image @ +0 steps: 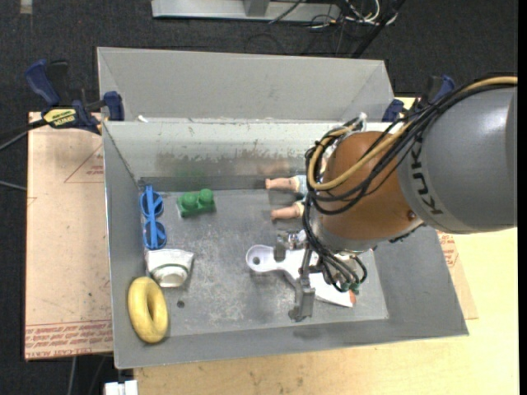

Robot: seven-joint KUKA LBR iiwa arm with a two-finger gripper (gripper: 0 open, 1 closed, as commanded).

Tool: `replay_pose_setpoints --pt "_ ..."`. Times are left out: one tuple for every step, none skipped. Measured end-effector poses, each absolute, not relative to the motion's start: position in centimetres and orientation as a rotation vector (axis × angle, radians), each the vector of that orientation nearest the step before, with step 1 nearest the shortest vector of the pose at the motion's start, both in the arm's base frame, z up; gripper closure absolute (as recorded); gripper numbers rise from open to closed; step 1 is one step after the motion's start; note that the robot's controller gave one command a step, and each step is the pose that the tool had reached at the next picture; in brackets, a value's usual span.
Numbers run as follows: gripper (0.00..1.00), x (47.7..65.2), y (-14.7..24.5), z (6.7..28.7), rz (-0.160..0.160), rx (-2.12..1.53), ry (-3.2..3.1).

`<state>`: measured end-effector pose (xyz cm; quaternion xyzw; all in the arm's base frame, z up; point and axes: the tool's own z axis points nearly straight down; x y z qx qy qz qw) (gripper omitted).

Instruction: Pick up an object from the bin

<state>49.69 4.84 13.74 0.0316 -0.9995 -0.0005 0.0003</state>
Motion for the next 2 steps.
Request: replay_pose_setpoints --pt "0.00 52.1 2.9 11.4 -0.006 0.043 -3.139" --pt "0.00 54.5 2.7 10.7 -0.001 0.086 -3.140"
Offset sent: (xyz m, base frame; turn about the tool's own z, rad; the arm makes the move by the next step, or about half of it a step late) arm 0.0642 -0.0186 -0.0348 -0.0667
